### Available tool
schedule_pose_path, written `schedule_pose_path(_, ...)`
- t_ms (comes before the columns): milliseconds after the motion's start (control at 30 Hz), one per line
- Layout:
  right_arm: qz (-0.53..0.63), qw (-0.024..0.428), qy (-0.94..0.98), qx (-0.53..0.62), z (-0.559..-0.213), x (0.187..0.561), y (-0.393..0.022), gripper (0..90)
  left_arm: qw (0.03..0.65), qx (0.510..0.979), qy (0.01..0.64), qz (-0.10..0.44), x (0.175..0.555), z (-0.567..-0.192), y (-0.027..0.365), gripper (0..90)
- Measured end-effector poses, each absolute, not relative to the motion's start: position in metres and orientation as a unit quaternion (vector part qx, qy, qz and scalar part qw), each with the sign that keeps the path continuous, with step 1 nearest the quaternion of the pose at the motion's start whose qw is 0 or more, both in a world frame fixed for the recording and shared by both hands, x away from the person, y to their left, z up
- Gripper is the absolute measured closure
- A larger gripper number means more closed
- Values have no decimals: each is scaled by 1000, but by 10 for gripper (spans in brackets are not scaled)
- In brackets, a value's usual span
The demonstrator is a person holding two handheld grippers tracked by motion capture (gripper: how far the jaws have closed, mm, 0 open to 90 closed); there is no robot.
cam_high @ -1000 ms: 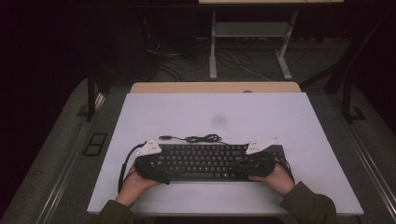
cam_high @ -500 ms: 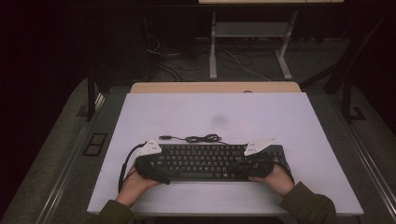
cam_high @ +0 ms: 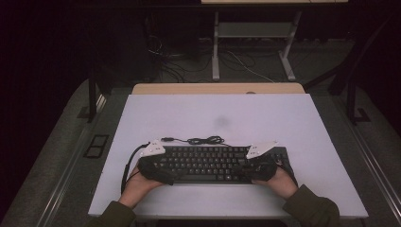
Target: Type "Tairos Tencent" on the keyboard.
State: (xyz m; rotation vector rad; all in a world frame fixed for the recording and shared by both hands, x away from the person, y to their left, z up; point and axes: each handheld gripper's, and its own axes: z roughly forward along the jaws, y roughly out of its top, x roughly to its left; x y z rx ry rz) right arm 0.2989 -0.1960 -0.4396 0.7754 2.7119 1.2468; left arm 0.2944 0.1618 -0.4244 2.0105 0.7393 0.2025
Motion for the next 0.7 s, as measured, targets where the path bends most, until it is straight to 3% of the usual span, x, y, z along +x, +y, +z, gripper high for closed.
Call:
schedule_pose_path(400,405,28,878,253,-440,299,-196,895,471,827,295,81,304,-425,147,0)
schedule_pose_path(700,405,28,878,254,-440,299,-196,895,482,820,298,78,314,-421,141,57)
